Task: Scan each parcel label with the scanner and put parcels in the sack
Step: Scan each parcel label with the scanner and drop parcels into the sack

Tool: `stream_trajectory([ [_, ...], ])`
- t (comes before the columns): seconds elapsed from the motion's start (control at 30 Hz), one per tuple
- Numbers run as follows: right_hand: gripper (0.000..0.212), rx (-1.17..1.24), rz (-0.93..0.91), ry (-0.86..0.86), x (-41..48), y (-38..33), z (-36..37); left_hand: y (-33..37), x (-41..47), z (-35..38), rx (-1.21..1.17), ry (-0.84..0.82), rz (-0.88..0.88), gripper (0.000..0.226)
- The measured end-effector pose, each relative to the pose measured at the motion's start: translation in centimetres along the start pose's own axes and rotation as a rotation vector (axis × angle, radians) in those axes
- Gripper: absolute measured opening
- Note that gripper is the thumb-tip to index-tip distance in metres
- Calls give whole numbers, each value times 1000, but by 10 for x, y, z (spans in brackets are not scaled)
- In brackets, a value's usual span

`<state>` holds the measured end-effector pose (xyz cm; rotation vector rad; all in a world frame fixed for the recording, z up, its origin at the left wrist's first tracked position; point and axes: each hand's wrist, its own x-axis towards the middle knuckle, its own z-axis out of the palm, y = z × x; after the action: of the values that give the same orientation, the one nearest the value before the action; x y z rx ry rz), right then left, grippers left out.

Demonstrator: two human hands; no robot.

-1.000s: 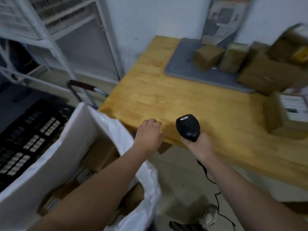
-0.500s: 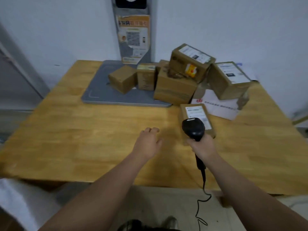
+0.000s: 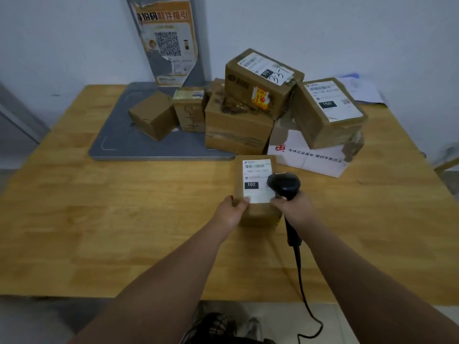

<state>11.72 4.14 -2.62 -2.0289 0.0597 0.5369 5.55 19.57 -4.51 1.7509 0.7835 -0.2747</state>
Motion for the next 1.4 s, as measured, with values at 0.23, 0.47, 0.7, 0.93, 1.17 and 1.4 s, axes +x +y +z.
stream_trajectory([
  [0.23, 21, -3, -71, -88, -3, -5, 34, -22, -1, -39, -284, 89, -104, 45],
  [0.47, 4, 160, -165, -119, -21, -32, 55, -20, -9, -100, -384, 51, 19, 56],
  [0.7, 14, 60, -277, -23, -25, -65, 90, -18, -8, -162, -300, 89, 66, 72],
  [0.93, 27, 65, -290, -145, -59, -108, 114, -37, -2, -198, -412, 92, 59, 83],
  [1.17, 29, 150, -188, -213, -75, -129, 145, -52, 7, -218, -402, 185, 104, 80],
  [1.4, 19, 119, -182, -204, -78, -133, 164, -67, 19, -235, -365, 230, 108, 82],
])
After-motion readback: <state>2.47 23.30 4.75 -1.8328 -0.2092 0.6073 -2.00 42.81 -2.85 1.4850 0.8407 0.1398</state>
